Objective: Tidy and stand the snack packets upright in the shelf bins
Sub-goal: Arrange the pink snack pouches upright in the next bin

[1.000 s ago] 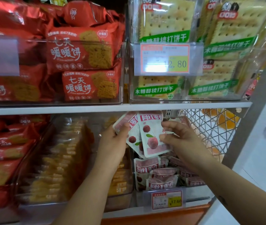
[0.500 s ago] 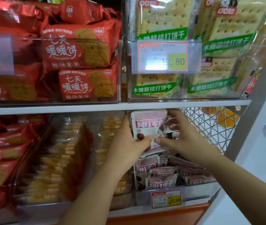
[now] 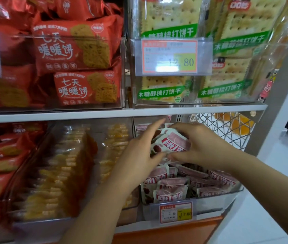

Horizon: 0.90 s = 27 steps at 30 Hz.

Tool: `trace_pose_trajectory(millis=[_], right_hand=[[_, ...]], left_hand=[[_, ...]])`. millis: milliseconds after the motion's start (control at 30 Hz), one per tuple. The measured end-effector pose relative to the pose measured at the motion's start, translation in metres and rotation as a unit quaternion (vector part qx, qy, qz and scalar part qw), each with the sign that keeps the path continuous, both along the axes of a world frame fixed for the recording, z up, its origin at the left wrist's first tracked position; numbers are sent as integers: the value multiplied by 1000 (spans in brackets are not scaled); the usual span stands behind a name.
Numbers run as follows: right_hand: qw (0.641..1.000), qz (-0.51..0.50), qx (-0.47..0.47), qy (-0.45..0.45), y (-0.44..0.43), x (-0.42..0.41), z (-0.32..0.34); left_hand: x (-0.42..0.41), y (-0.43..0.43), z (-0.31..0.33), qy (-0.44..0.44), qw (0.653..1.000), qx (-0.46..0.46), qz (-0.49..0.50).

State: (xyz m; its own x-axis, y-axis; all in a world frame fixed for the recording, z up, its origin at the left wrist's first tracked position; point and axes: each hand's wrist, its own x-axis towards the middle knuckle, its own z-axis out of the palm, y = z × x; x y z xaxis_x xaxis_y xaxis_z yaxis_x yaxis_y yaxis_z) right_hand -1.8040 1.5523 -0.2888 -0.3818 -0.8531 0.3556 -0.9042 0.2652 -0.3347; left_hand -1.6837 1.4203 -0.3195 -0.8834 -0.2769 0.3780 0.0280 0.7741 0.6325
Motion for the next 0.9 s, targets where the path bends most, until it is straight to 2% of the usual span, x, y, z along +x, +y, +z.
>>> trace_pose_trajectory(millis=[133, 233, 333, 400, 533, 667, 900], right_hand=[[995, -54, -62, -51, -7, -10, -7], [992, -111, -43, -34, -17, -25, -17], [995, -96, 23, -5, -29, -34, -24], [994, -67, 82, 29, -37, -35, -30], [984, -18, 174, 39, -50, -40, -46], [977, 11, 214, -7, -79, -47, -48], [934, 44, 353, -24, -93, -47, -68]], left_hand=[[3, -17, 4, 13, 998, 1, 63], [11, -32, -1, -42, 993, -27, 108], [15, -38, -7, -83, 990, -36, 111], [15, -38, -10, -81, 991, -34, 105], [13, -42, -15, -71, 992, -38, 101], [9, -43, -18, -73, 992, -32, 98], [11, -44, -16, -76, 992, -48, 89]])
